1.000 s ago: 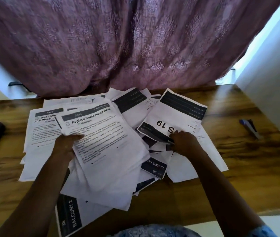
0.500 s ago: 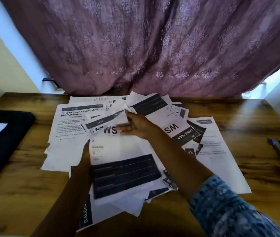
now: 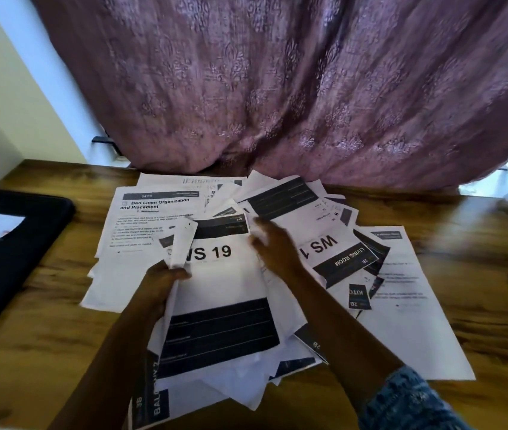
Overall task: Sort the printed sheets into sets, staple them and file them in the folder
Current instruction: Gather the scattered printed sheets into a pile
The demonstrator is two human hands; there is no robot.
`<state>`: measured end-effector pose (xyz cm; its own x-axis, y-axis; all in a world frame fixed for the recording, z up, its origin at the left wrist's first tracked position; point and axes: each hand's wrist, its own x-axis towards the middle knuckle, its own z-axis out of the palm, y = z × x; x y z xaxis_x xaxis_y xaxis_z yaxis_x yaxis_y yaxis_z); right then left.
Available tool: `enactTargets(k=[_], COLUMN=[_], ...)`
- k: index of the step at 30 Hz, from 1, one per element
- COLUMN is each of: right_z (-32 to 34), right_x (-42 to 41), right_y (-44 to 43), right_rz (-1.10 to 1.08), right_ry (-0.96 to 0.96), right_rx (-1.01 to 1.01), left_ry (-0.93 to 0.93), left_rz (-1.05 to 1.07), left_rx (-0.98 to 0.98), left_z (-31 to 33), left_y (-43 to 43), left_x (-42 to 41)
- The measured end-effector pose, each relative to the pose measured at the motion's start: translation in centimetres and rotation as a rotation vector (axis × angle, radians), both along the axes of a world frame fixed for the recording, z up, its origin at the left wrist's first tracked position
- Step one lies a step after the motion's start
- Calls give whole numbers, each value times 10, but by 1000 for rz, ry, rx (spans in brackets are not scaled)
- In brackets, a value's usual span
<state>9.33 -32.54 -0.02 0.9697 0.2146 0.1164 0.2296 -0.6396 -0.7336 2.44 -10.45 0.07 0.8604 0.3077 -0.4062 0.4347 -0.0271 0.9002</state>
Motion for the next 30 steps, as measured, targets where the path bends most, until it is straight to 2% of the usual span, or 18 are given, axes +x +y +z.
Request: enactTargets(k=[2,4,6,13,17,19,21,25,30], right_z=[-3,-5,-3,12,1,11,46,114,185], right_x=[15,27,35,64,95,98,86,85,91], right_y=[-36,-70,-92,-115,-134,-137,-128,-116,-75], right_rz=[-324,-487,-547,-543,-468,-406,-348,-279,63], right_ry=[-7,173,310,497,551,507,376,-199,-421], right_rx=[-254,-489,-498,-609,-468,-354,-371,-785,-1022], left_ry=[-27,-28,-44,36,60,62,63,38,9], left_rz=[54,95,123,186,125,101,84,45,27], left_rx=[-2,22,19,-61,-25,8,7,24,74], left_z=[3,5,6,3,1,1,0,-1,4], left_y=[10,21,34,65,70,72,73,73,63], left_x=[-2,1,4,9,8,9,11,15,22])
